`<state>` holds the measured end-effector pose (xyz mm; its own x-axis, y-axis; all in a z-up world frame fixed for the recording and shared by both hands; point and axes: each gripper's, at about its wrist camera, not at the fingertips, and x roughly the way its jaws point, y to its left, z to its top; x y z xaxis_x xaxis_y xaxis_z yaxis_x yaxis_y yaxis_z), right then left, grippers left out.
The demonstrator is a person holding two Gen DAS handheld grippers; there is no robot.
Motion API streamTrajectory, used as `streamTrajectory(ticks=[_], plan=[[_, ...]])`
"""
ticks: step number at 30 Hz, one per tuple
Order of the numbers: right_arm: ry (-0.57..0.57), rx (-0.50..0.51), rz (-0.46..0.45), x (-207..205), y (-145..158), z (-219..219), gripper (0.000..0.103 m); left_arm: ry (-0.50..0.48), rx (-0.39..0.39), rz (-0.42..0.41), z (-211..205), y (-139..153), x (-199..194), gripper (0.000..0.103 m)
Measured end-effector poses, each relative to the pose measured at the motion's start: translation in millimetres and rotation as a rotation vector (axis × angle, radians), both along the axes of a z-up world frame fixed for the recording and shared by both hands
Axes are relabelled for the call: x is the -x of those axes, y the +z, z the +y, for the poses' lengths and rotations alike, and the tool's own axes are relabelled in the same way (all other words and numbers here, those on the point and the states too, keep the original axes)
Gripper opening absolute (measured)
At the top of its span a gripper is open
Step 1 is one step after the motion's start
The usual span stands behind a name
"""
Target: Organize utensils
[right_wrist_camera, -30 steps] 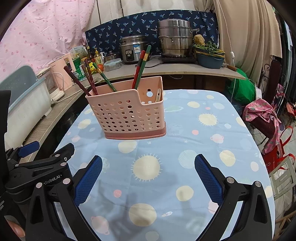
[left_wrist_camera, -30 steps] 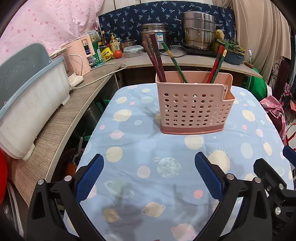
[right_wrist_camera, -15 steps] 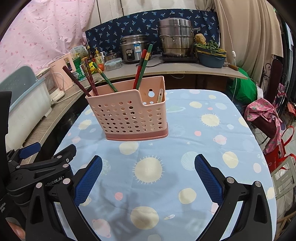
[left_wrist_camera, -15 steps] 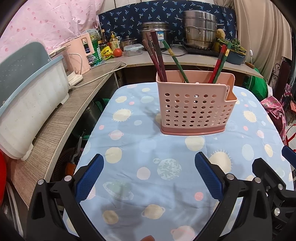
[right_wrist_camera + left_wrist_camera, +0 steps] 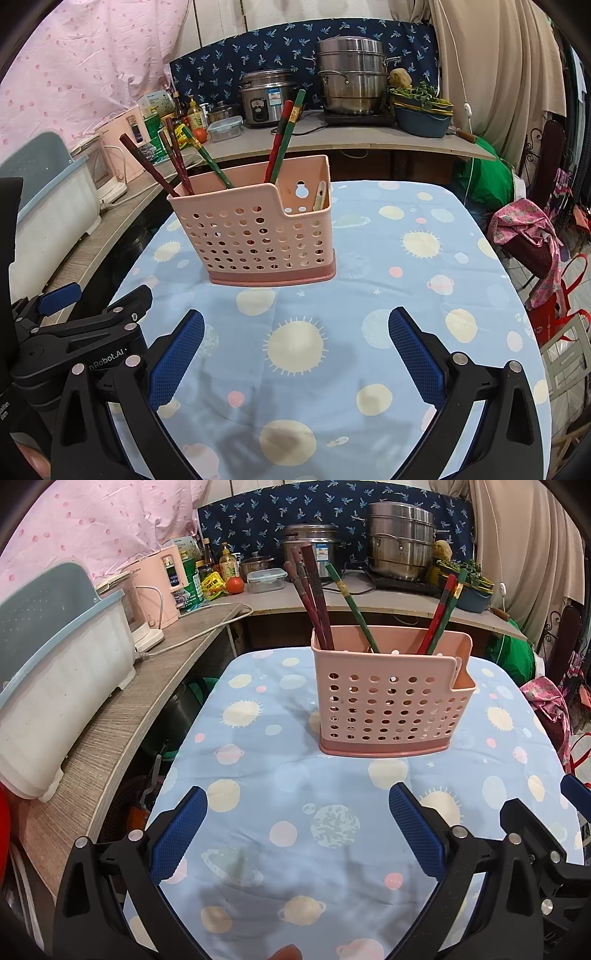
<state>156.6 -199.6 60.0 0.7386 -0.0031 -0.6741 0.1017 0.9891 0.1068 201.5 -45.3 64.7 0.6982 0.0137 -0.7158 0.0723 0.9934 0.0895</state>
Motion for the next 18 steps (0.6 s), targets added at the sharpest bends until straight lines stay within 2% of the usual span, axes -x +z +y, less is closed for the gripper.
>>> streamTrajectory(ticks=[18], plan=[[-0.002, 0.003, 0.000, -3.8, 0.8, 0.2, 0.096, 0.001, -0.001, 0.000, 0.3, 0.8, -5.0, 0.094]])
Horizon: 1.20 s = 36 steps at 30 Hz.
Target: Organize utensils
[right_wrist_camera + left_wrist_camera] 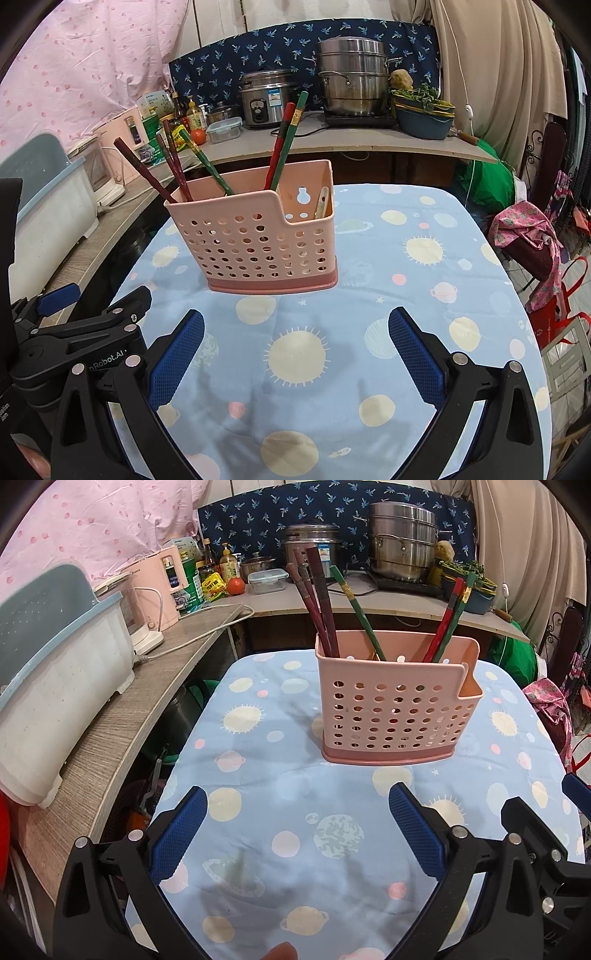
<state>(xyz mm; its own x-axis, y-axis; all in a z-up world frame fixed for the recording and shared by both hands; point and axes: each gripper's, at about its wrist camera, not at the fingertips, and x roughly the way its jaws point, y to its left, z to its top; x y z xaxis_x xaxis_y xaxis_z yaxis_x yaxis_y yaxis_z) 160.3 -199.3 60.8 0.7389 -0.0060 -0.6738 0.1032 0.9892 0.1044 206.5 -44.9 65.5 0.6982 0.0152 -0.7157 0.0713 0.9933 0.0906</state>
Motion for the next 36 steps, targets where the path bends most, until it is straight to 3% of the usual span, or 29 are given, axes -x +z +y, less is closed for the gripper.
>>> streamTrajectory(ticks=[19, 36], plan=[[-0.005, 0.002, 0.001, -9, 0, -2, 0.096, -0.009, -0.025, -0.024, -5, 1, -5, 0.094], [-0.003, 0.007, 0.003, -8, -3, 1, 0.096, -0.006, 0.004, -0.012, -3, -4, -9, 0.094]])
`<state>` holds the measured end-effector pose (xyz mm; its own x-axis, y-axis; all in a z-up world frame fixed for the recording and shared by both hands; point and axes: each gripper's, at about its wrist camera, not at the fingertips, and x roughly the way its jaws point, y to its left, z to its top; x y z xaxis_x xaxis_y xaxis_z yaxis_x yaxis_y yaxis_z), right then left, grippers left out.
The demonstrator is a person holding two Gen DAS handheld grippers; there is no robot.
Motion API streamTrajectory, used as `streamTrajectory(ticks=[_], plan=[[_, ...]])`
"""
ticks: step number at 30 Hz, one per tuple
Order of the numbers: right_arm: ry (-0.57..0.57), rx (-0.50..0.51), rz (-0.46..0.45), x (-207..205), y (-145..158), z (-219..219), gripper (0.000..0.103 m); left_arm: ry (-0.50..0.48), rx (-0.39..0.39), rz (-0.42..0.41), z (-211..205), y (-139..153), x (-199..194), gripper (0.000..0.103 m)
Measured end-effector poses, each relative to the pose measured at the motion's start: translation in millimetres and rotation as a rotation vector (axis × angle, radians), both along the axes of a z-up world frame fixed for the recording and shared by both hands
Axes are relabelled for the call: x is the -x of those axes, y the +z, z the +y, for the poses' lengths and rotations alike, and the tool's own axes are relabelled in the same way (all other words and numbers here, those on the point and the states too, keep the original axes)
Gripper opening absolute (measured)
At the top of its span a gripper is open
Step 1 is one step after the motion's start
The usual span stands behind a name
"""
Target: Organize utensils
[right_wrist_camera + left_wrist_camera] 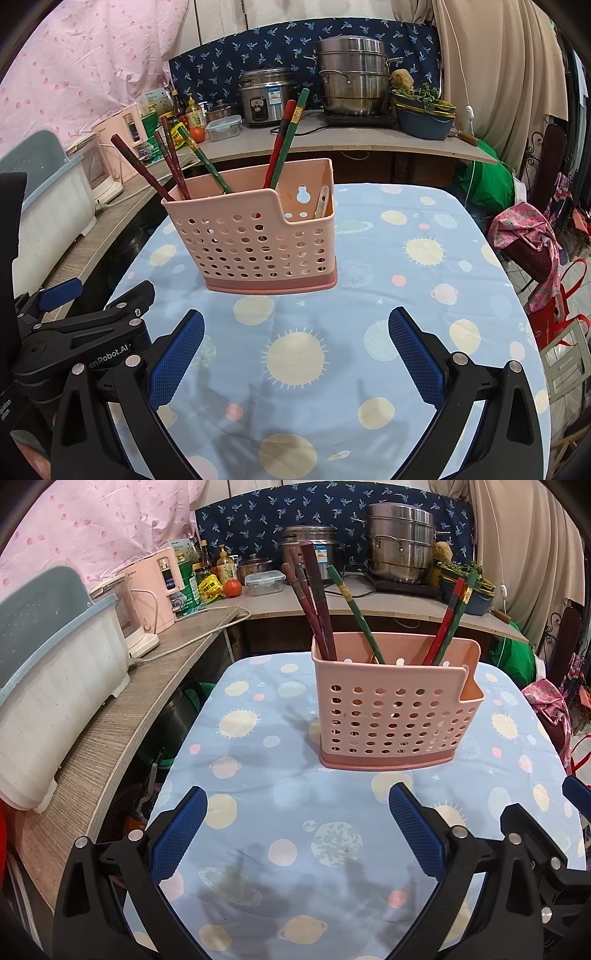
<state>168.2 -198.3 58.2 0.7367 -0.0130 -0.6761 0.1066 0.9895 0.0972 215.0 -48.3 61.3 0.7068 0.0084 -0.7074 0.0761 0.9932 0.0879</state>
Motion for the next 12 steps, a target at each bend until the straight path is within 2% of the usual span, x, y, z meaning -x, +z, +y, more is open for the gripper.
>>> streamTrajectory(ticks=[12], plan=[[0.001, 0.004, -0.001, 0.4, -0.6, 0.3, 0.096, -0.005, -0.003, -0.002, -1.1, -0.4, -2.1, 0.094]])
